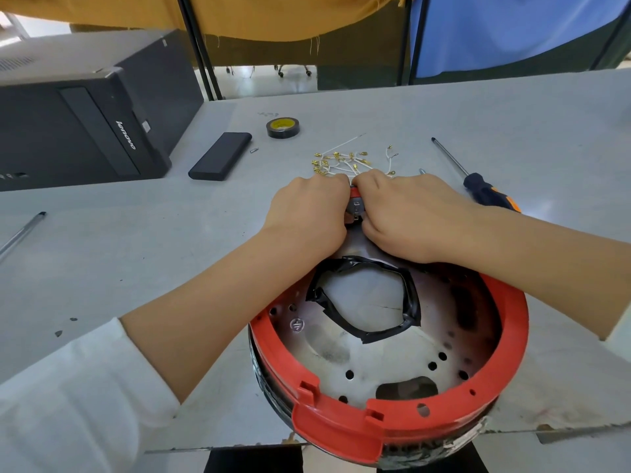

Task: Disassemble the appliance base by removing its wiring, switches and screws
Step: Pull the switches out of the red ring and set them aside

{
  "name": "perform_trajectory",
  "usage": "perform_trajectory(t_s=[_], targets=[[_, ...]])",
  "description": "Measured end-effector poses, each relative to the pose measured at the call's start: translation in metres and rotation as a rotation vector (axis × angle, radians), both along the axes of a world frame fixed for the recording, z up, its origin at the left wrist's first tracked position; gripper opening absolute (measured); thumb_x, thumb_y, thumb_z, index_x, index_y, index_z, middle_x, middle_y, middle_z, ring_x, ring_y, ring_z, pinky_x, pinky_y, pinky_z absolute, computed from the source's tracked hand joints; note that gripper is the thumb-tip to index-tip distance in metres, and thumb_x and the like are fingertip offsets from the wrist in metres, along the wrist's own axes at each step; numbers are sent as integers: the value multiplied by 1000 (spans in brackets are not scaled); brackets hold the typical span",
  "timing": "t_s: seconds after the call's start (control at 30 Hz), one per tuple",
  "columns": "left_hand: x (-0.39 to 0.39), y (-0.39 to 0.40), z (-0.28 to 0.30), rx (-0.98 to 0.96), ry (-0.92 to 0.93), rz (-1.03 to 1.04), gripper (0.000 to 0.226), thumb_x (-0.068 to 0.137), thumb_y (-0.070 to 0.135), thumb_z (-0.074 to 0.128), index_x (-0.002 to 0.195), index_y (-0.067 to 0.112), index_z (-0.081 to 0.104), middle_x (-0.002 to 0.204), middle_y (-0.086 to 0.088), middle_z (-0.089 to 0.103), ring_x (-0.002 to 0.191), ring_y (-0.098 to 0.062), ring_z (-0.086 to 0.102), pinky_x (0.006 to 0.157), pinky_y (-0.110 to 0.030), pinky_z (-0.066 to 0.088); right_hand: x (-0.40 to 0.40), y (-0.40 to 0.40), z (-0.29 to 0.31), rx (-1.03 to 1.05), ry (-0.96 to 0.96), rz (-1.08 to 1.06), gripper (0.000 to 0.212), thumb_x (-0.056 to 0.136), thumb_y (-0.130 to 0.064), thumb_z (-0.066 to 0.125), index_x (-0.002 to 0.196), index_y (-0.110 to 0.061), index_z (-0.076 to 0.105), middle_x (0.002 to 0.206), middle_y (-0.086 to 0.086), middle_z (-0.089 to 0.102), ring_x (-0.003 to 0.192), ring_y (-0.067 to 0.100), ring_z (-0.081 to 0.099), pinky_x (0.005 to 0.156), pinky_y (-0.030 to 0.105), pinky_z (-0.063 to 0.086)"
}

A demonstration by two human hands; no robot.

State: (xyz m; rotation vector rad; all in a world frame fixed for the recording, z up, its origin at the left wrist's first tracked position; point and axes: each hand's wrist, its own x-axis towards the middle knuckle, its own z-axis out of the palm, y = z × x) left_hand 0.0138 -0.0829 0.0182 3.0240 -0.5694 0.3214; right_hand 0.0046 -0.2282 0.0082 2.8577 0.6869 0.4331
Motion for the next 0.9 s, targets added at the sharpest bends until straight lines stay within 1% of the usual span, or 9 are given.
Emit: perform_trajectory(t_s=[0.13, 0.3, 0.37, 0.43, 0.47, 0.6, 0.7, 0.83, 0.9], targets=[[-1, -2, 0, 16, -12, -7, 17, 84, 14, 49, 89, 22, 35, 100, -13, 59, 87, -35, 53, 59, -32, 28, -1, 1, -1, 5, 1, -14, 24, 94, -28, 34, 109, -10, 38, 108, 11, 51, 88, 33, 59, 57, 35, 24], [-1, 3, -2, -10, 36, -56, 12, 88, 16, 47, 91, 20, 35, 103, -13, 60, 83, -34, 51, 61, -33, 27, 1, 0, 1, 47, 45, -22, 25, 93, -27, 35, 111, -11, 39, 115, 11, 52, 93, 34, 59, 61, 35, 27], [3, 6, -3, -43, 90, -93, 9, 92, 20, 47, 99, 16, 42, 109, -13, 60, 92, -35, 55, 64, -33, 29, 1, -1, 2, 63, 58, -11, 27, 93, -27, 34, 113, -11, 40, 118, 10, 53, 94, 33, 58, 63, 35, 28], [7, 7, -4, -68, 129, -110, 21, 94, 21, 44, 113, 14, 47, 113, -13, 60, 97, -36, 55, 67, -33, 32, 1, -2, 2, 68, 52, -10, 27, 94, -27, 33, 113, -11, 40, 118, 10, 53, 95, 33, 58, 63, 35, 28], [7, 7, -4, -73, 126, -111, 22, 94, 19, 43, 115, 13, 47, 112, -14, 60, 95, -36, 55, 68, -33, 33, 1, -2, 1, 70, 47, -11, 26, 94, -28, 33, 113, -11, 40, 117, 10, 53, 94, 33, 58, 63, 35, 27], [3, 4, -5, -28, 3, -62, 9, 87, 12, 42, 96, 16, 40, 102, -16, 61, 76, -33, 47, 61, -34, 27, 2, 0, -2, 52, 21, -8, 24, 95, -28, 34, 111, -10, 39, 113, 10, 53, 92, 33, 59, 60, 34, 24], [0, 2, -5, 31, -55, -43, 19, 85, 11, 42, 104, 15, 44, 100, -14, 62, 82, -37, 53, 60, -34, 27, 2, 0, -3, 29, -3, -1, 25, 96, -28, 35, 112, -9, 39, 112, 11, 52, 91, 33, 59, 58, 35, 23], [-3, 0, -4, 38, -64, 2, 23, 82, 10, 42, 104, 16, 44, 98, -12, 63, 70, -29, 38, 59, -33, 26, 2, 0, -4, 18, -11, -6, 24, 95, -27, 35, 111, -9, 39, 109, 10, 52, 87, 33, 59, 53, 34, 16], [-3, -3, -4, 39, -64, 27, 24, 82, 10, 43, 105, 17, 44, 99, -12, 63, 71, -29, 38, 59, -33, 26, 2, 1, -4, 14, -14, -13, 24, 95, -27, 36, 111, -9, 40, 108, 11, 53, 85, 33, 59, 52, 34, 14]])
